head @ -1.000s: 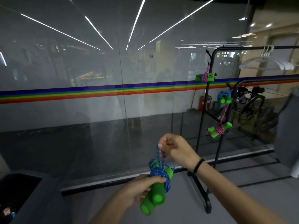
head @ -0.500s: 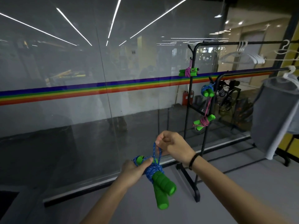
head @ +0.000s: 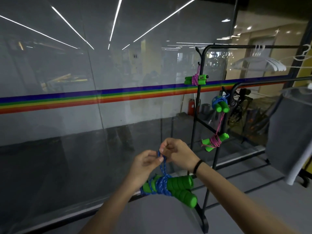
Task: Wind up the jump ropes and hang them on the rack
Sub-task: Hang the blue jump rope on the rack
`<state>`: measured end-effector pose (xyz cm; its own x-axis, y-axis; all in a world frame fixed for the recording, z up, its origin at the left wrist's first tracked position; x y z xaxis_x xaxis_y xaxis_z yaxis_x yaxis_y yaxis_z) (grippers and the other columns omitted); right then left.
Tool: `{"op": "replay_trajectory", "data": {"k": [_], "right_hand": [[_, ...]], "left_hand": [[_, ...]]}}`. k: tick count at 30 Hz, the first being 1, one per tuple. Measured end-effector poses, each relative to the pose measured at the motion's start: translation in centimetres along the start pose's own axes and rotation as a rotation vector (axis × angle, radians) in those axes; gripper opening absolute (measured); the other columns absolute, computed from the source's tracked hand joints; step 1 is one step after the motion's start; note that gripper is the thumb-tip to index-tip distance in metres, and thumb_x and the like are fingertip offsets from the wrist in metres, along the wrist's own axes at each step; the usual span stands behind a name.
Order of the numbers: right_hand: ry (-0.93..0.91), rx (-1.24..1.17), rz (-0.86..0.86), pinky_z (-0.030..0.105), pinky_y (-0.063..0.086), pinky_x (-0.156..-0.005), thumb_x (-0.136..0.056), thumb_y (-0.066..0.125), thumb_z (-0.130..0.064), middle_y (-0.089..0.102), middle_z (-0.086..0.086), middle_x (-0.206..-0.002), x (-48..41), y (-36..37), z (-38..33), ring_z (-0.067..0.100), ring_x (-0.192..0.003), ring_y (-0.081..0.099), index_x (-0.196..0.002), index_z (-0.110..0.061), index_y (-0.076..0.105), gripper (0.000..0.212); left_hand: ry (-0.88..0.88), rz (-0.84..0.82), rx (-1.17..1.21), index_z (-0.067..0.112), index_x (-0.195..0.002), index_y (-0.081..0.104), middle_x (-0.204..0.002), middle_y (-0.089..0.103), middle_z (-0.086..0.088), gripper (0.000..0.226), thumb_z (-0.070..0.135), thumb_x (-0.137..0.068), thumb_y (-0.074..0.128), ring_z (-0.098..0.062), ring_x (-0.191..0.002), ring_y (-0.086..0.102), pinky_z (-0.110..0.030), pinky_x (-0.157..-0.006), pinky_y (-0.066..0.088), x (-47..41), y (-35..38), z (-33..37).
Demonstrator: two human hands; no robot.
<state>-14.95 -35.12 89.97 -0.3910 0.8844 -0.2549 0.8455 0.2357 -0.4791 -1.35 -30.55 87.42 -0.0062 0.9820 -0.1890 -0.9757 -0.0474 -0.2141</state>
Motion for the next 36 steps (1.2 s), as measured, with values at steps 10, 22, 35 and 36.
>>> {"op": "replay_trajectory", "data": {"k": [10, 22, 35, 36], "right_hand": [[-0.052, -0.001, 0.073, 0.045, 0.052, -0.08, -0.073, 0.069, -0.031, 0.063, 0.006, -0.078, -14.0, -11.3, 4.7, 0.024, -0.079, 0.062, -0.073, -0.029, 0.053, 0.016], [-0.11, -0.095, 0.536, 0.029, 0.055, -0.064, -0.076, 0.066, 0.004, 0.06, -0.001, -0.063, -32.8, -21.9, 9.4, 0.01, -0.057, 0.061, -0.066, -0.021, 0.057, 0.027], [-0.244, 0.203, 1.027, 0.015, 0.048, -0.044, -0.083, 0.062, -0.008, 0.06, -0.003, -0.075, -52.9, -34.6, 7.4, 0.0, -0.048, 0.062, -0.084, -0.01, 0.057, 0.006], [-0.259, 0.242, 1.06, 0.013, 0.048, -0.045, -0.083, 0.063, -0.007, 0.059, -0.004, -0.075, -53.4, -35.8, 7.0, -0.003, -0.047, 0.06, -0.084, -0.01, 0.058, 0.006]], "left_hand": [[0.103, 0.065, 0.045, 0.012, -0.069, 0.062, -0.05, 0.067, 0.009, 0.023, -0.009, -0.079, 0.063, 0.002, -0.048, 0.06, -0.011, -0.053, 0.047, -19.8, 4.3, 2.7], [0.374, 0.085, 0.072, -0.001, -0.091, 0.064, -0.065, 0.058, 0.002, 0.009, 0.005, -0.088, 0.058, 0.004, -0.043, 0.054, -0.011, -0.045, 0.046, -44.0, 8.7, 5.7], [0.625, -0.214, 0.114, 0.02, -0.078, 0.065, -0.069, 0.06, 0.003, 0.012, 0.016, -0.088, 0.06, -0.012, -0.061, 0.051, -0.023, -0.054, 0.041, -72.3, 10.5, 15.9], [0.646, -0.246, 0.125, 0.023, -0.077, 0.065, -0.069, 0.061, 0.003, 0.013, 0.017, -0.088, 0.06, -0.011, -0.06, 0.051, -0.022, -0.054, 0.041, -73.6, 11.2, 17.0]]}}
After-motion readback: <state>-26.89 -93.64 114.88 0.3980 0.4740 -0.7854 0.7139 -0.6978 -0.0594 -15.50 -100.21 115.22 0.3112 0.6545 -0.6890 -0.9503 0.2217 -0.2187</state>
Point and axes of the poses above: each hand's wrist, its own x-axis away from the middle knuckle, its own y-axis out of the palm, z = x × y, the point moved 2 cm from there along -x, towards the middle knuckle
